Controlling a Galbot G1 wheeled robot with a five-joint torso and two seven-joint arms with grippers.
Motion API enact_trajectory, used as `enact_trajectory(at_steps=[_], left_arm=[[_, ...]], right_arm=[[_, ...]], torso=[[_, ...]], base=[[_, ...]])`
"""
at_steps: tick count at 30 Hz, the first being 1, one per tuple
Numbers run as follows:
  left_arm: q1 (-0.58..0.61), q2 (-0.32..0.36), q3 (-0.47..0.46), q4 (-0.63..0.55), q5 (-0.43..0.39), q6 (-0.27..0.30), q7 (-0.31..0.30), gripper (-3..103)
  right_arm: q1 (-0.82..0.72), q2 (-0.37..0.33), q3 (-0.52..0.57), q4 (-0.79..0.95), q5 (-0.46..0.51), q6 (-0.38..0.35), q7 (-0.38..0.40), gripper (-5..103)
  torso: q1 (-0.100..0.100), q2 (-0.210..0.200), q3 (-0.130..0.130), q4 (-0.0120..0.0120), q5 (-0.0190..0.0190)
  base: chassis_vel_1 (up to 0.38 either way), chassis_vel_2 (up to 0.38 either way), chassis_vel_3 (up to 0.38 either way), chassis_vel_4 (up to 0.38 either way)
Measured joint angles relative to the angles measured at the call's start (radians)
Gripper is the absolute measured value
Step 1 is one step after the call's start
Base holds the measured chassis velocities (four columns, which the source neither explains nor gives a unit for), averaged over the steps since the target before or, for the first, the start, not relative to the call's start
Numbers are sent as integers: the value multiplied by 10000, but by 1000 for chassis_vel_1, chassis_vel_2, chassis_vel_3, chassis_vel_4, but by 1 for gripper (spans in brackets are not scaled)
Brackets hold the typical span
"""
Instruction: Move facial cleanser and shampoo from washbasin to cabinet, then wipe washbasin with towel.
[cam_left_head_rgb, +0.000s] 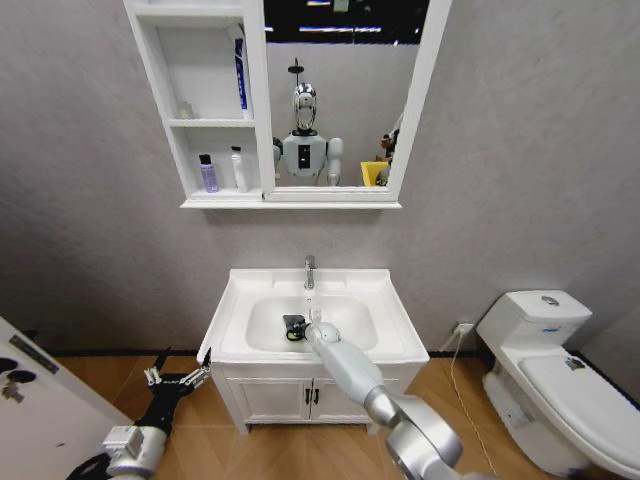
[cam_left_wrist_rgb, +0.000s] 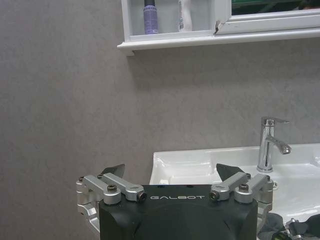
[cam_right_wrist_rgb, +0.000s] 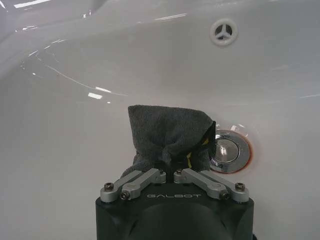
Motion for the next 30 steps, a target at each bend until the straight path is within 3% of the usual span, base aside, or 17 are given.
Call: enact_trajectory(at_steps=[1,2,6,11,20,27,30], left_arm=[[0,0,0,0,0,0,0,100],[0,-2,0,0,0,-1,5,100],[1,-2,-2,0,0,0,-2,100],[0,-2,-2,-1,0,0,-2,100],[0,-2,-2,-1,0,0,-2,100],[0,-2,-2,-1,0,0,-5,100],[0,-2,-2,-1,0,0,-5,100]], right_arm=[[0,0,0,0,0,0,0,2],[-144,-118,163,139,-63,-55,30,2],[-358,-867,501,423,-192,-187,94,2],[-436,-1977,613,978,387,-374,186,2],[-405,-3032,725,1805,1101,-776,534,2],[-907,-4198,1147,3534,-83,-319,321,2],[-1099,-4698,1379,3748,-796,445,-142,2]], torso=[[0,0,0,0,0],[-2,3,-4,16,5],[-3,4,-4,-1,-4],[-3,-2,9,-3,4],[-1,-4,10,-5,3],[1,-4,7,-6,2],[-1,-3,4,-3,0]], base=[[0,0,0,0],[0,0,0,0],[19,70,39,4],[0,0,0,0],[0,0,0,0],[0,0,0,0],[0,0,0,0]])
